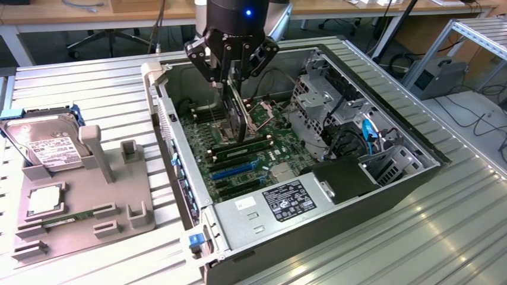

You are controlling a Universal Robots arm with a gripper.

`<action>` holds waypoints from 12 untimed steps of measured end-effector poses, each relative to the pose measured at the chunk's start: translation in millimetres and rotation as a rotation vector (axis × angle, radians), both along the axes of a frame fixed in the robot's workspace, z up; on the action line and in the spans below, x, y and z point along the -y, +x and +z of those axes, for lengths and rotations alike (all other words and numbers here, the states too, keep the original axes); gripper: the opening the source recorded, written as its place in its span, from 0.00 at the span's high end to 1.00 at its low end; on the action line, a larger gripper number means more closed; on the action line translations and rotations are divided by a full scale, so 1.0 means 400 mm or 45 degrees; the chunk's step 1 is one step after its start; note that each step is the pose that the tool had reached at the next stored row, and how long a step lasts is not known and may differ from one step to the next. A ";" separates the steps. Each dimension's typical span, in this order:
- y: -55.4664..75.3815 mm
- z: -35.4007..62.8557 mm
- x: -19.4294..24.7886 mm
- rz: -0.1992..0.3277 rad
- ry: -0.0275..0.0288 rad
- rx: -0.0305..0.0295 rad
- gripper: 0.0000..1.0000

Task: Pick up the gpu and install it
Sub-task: 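Pick up the gpu and move the gpu toward the slot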

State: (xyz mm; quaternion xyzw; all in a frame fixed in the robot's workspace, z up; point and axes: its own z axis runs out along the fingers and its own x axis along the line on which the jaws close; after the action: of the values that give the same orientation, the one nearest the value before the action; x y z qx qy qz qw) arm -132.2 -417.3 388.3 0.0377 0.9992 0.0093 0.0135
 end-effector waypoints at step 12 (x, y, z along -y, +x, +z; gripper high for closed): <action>0.003 -0.008 0.000 0.000 0.0000 0.0001 0.73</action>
State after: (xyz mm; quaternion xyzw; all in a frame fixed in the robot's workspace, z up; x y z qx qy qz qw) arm -130.9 -417.3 385.3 0.0377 0.9992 0.0093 0.0135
